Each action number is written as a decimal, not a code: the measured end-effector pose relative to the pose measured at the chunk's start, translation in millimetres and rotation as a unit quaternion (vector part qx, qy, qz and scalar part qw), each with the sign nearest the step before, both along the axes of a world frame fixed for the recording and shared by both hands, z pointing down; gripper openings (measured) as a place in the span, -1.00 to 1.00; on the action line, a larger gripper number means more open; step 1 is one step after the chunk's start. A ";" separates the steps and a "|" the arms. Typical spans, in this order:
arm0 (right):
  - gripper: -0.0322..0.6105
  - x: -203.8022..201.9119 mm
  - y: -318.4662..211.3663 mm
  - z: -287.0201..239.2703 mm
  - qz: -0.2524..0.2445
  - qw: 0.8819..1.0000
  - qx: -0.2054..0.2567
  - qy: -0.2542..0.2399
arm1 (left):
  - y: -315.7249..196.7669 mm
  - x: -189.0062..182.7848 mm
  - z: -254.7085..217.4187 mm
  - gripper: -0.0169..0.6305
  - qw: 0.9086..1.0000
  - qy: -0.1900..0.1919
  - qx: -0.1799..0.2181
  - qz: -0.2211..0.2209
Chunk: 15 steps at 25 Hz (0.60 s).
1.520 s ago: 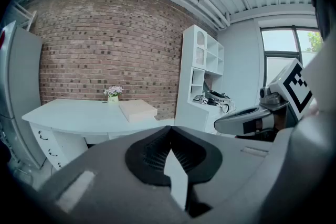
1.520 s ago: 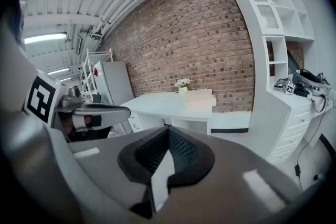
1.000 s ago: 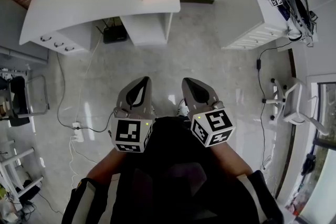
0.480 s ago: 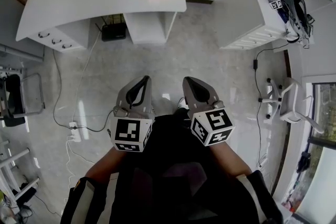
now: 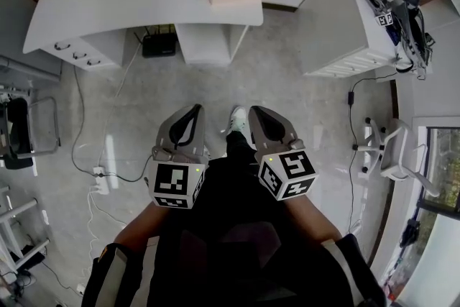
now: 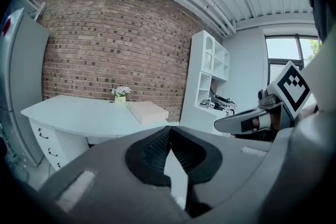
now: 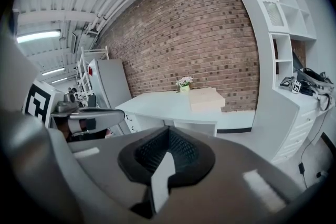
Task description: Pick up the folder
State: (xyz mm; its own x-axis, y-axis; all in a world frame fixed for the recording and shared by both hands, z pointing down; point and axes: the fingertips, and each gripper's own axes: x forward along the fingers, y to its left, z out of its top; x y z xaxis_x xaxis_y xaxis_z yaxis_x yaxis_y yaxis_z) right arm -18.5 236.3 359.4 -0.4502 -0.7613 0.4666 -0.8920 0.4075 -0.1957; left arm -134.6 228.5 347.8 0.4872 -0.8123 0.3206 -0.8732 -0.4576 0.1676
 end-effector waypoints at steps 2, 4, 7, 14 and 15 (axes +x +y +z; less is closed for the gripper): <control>-0.89 1.2 -16.9 2.8 -0.006 1.000 -0.003 -0.007 | -14.2 -1.8 1.0 -0.94 1.000 -0.006 -0.003 -0.012; -0.89 1.0 -37.1 5.2 -0.014 1.000 -0.007 -0.014 | -31.2 -1.9 1.9 -0.94 1.000 -0.015 -0.008 -0.022; -0.89 0.8 -71.3 7.2 -0.030 0.999 -0.011 -0.026 | -60.3 0.2 1.1 -0.94 0.999 -0.026 -0.011 -0.036; -0.89 14.5 -141.7 9.5 -0.061 0.997 -0.016 -0.041 | -122.3 16.7 1.2 -0.94 0.997 -0.040 -0.020 -0.065; -0.89 18.4 -150.3 9.0 -0.063 0.997 -0.015 -0.042 | -130.2 20.0 1.3 -0.94 0.997 -0.040 -0.023 -0.068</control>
